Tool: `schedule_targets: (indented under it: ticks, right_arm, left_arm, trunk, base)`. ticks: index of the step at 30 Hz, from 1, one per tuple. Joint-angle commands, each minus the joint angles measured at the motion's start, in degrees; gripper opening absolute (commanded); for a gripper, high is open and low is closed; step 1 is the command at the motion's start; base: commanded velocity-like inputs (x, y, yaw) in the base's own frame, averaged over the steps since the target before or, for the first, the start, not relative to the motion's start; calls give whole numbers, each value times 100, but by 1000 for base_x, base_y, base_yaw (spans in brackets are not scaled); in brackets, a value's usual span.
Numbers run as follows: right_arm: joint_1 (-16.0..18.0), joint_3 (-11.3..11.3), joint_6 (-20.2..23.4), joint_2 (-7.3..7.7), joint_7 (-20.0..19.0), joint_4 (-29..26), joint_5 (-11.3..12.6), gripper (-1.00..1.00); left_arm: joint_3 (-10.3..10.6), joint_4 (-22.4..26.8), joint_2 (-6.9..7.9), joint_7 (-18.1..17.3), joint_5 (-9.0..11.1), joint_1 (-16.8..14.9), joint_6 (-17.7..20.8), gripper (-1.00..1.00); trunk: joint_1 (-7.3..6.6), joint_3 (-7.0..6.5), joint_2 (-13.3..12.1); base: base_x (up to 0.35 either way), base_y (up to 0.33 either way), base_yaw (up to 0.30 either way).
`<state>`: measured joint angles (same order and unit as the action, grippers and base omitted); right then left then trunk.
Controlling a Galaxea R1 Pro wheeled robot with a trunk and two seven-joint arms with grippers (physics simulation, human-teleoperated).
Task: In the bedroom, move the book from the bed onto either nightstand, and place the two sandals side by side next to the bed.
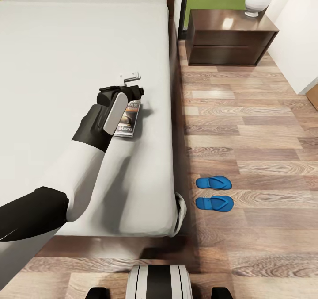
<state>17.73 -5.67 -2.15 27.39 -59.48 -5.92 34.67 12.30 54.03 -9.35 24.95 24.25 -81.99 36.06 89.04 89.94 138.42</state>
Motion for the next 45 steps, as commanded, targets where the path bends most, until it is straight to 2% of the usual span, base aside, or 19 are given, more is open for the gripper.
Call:
schedule_targets:
  ticks: [1,45]
  right_arm:
    - [2,-49,-22,3,-11,3,40,100]
    - [2,-49,-22,3,-11,3,40,100]
  left_arm:
    - [10,-95,3,60,88,-1,13,100]
    - [9,-85,3,63,88,-1,15,100]
  trunk:
    - [0,4,1]
    - [0,4,1]
  base:
    - [-15,0,0]
    - [-73,0,0]
